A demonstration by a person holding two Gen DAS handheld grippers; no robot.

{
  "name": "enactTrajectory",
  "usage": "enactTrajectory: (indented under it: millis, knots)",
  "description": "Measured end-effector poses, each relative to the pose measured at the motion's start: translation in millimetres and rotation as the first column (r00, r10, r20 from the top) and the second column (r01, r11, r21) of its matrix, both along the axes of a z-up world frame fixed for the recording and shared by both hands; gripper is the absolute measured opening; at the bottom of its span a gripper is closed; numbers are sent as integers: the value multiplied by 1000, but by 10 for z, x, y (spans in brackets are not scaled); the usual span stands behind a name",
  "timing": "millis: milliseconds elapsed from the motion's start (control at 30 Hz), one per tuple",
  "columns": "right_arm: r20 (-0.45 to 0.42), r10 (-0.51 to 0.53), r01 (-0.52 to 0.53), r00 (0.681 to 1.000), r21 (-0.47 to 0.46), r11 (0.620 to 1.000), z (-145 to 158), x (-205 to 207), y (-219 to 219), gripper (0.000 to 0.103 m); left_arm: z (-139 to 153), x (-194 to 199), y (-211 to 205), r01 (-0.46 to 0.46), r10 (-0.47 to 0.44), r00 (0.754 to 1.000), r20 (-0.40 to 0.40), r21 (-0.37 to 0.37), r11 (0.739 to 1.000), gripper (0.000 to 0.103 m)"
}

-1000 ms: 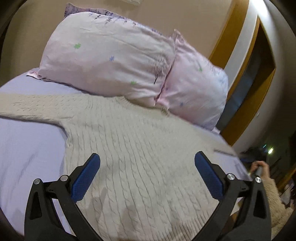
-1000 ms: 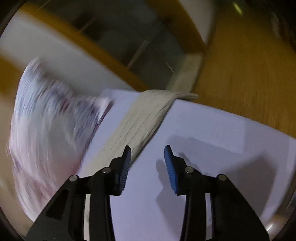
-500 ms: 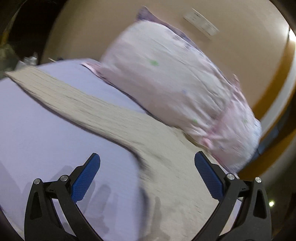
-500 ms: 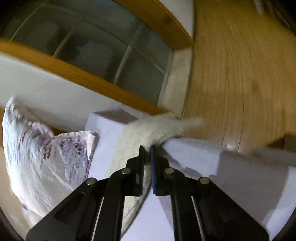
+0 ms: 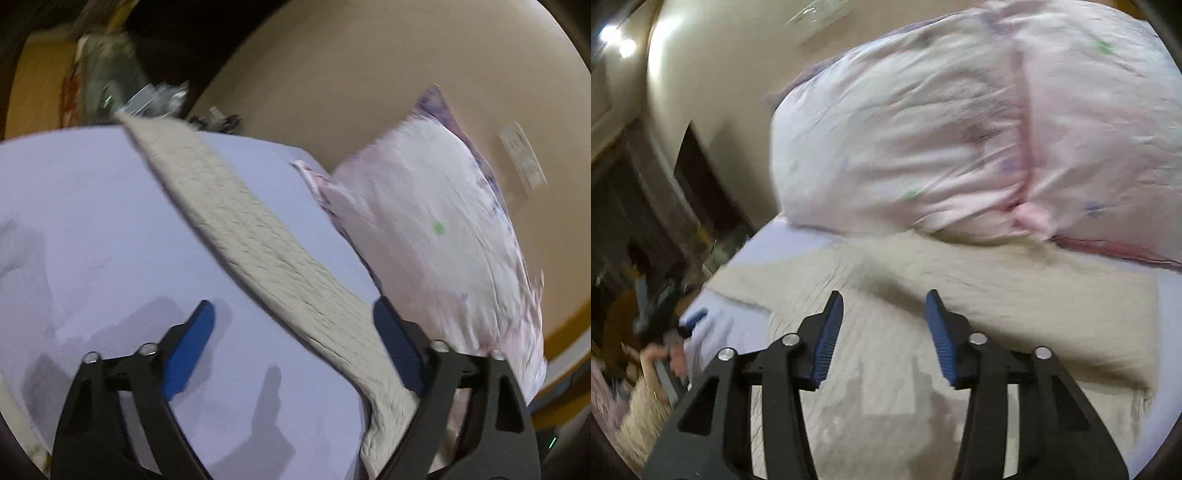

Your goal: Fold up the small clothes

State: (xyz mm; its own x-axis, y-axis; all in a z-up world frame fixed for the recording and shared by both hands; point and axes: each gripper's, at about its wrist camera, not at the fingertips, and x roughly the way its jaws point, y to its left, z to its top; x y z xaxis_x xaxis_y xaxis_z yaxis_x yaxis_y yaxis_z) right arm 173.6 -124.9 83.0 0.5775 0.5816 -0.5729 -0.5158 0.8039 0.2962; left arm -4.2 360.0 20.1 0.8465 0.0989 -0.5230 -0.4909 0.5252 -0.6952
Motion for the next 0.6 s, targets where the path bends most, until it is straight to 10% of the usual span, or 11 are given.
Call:
enactTrajectory:
  millis: [100,433,600]
  knots:
    - [71,-77,76,995,11,997,56,-123,-213,75,-99,15,220,-27,27,1000,-7,-55,998,78]
    - [-21,-315,316,949,77,946,-64,-17,-1282,79,-298,188,822,-127,120,992,-45,-206,970,58]
    - [-50,-356,360,933,125,925,-149,-41,-1554,80,-374,337,1028,-162,146,986,-85,-221,962,27]
